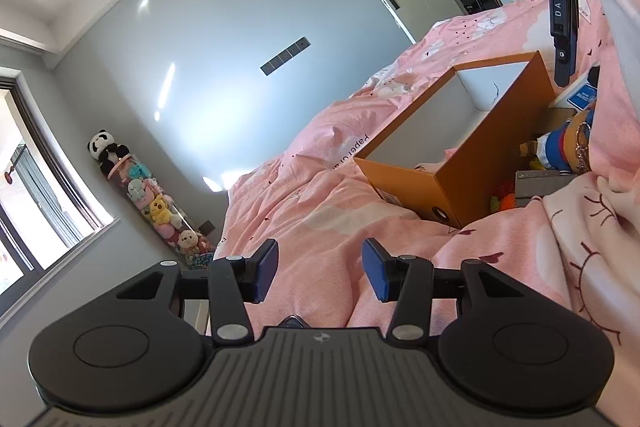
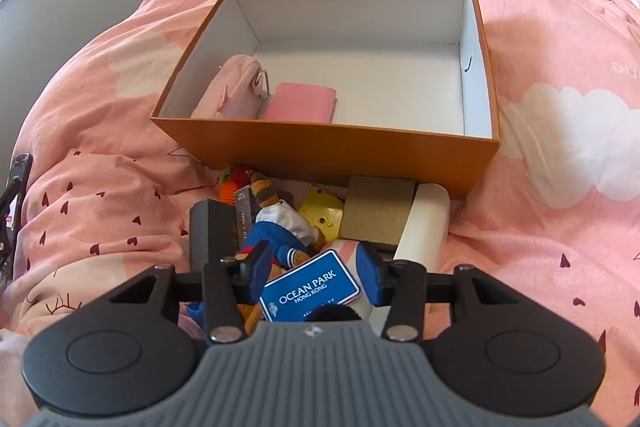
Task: Organize objects
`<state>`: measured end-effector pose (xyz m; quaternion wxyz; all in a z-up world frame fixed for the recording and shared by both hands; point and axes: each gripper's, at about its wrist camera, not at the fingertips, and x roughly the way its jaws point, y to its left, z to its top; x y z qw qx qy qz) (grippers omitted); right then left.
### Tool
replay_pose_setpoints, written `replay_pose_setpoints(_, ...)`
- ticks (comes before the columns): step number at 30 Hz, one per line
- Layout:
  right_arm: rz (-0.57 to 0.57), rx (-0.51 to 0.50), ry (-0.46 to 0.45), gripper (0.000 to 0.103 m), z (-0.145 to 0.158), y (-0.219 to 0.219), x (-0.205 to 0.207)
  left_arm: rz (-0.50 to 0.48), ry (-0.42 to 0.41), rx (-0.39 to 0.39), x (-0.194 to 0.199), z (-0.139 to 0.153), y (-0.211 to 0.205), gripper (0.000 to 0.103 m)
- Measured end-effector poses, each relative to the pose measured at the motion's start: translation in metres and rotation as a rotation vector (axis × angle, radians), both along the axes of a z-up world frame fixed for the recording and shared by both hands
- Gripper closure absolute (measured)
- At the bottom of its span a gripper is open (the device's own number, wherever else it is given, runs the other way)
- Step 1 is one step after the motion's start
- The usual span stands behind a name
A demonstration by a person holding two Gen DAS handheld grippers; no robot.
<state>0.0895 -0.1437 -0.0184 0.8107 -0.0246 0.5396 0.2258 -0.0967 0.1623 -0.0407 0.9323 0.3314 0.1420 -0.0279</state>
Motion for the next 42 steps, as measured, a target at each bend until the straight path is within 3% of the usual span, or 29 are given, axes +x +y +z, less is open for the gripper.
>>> replay_pose_setpoints(14,-0.021,-0.032,0.043,0.054,-0.007,0.007,0.009,-0.081,0.001,-0.007,0.004,-0.003,-0.008,0.048)
replay_pose_setpoints(24,-0.022,-0.023,0.033,0.054,-0.008,0.005,0.009,-0.048,0.003,-0.045,0.005,0.005,-0.003,0.048)
replay_pose_setpoints(29,-0.033,-0.016,0.034,0.054,-0.009,0.001,0.009,-0.048,0.089,-0.058,0.019,0.002,0.003,0.048)
replay_pose_setpoints(31,-0.031,-0.012,0.032,0.054,-0.008,0.001,0.008,-0.036,0.069,-0.046,0.029,0.0,0.008,0.048)
replay_pose_setpoints(36,-0.042,-0.003,0.014,0.054,-0.003,-0.003,0.006,0.017,-0.034,-0.155,0.042,0.039,0.03,0.048)
replay_pose_setpoints(42,-0.062,0.013,0.015,0.054,-0.004,-0.009,0.006,0.061,-0.008,-0.267,0.051,0.07,0.048,0.047)
